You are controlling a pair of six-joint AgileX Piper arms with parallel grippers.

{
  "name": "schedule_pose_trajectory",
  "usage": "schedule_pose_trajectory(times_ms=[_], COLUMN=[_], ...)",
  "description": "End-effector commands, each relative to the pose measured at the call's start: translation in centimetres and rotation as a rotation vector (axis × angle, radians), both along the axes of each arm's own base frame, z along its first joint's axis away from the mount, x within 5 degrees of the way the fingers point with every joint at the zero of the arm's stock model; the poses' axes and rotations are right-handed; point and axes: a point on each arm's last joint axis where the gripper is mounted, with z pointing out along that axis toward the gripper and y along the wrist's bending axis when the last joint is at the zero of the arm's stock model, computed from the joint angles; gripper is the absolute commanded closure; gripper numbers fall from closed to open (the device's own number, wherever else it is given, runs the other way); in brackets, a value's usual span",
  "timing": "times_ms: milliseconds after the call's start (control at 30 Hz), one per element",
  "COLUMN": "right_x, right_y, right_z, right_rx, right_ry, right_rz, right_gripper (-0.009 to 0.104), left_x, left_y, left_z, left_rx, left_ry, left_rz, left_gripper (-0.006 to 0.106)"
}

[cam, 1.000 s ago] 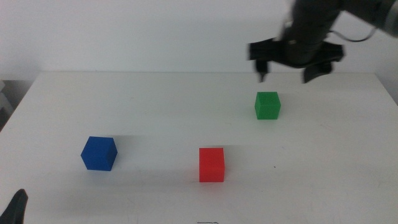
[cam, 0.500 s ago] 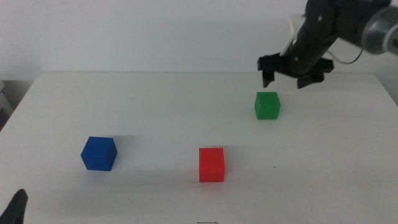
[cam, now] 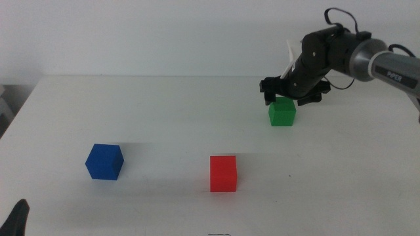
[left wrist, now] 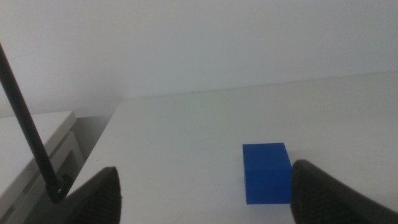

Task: Stack red cubes first, then green, then blue cubes in a specific spot.

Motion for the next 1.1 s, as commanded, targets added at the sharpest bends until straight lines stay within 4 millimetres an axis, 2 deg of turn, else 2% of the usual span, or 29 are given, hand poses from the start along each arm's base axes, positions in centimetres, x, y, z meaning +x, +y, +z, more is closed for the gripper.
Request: schedule_pose_trajectory(times_ms=[0, 133, 233, 333, 400, 433, 500, 567, 633, 700, 800, 900, 1067], right_x=[0.4, 0.7, 0.9, 0.8, 0.5, 0.3, -0.5, -1.9, -3.8, -6.6, -11.0, -14.9, -18.6], right_y=[-0.3, -0.1, 0.0, -0.1, -0.2, -0.3, -0.3, 0.0, 0.3, 0.6, 1.4, 3.2, 6.3], right_z=[3.6, 2.7, 2.2, 2.3, 2.7, 3.1, 4.9, 7.6, 10.1, 11.9, 12.9, 14.1, 14.9], right_rx=[0.020, 0.030, 0.035, 0.034, 0.039, 0.038, 0.043, 0.036, 0.023, 0.016, 0.020, 0.045, 0.019], right_ry=[-0.136, -0.131, -0.134, -0.129, -0.111, -0.102, -0.104, -0.140, -0.195, -0.240, -0.254, -0.240, -0.194], right_rz=[0.012, 0.006, 0.006, 0.002, -0.013, -0.020, -0.033, -0.025, -0.025, -0.039, -0.062, -0.073, -0.074], right_gripper=[0.019, 0.029, 0.044, 0.069, 0.093, 0.097, 0.096, 0.096, 0.096, 0.096, 0.096, 0.096, 0.096], left_x=[-0.1, -0.1, -0.1, -0.1, -0.1, -0.1, -0.1, -0.1, -0.1, -0.1, -0.1, -0.1, -0.1], left_y=[0.0, 0.0, 0.0, 0.0, 0.0, 0.0, 0.0, 0.0, 0.0, 0.0, 0.0, 0.0, 0.0], left_z=[0.9, 0.9, 0.9, 0.9, 0.9, 0.9, 0.9, 0.9, 0.9, 0.9, 0.9, 0.9, 0.9], left_rx=[-0.022, -0.022, -0.022, -0.022, -0.022, -0.022, -0.022, -0.022, -0.022, -0.022, -0.022, -0.022, -0.022], left_ry=[-0.102, -0.102, -0.102, -0.102, -0.102, -0.102, -0.102, -0.102, -0.102, -0.102, -0.102, -0.102, -0.102], left_rz=[-0.005, -0.005, -0.005, -0.005, -0.005, -0.005, -0.005, -0.005, -0.005, -0.005, -0.005, -0.005, -0.005], left_gripper=[0.008, 0.008, 0.008, 0.008, 0.008, 0.008, 0.008, 0.008, 0.008, 0.008, 0.008, 0.008, 0.008])
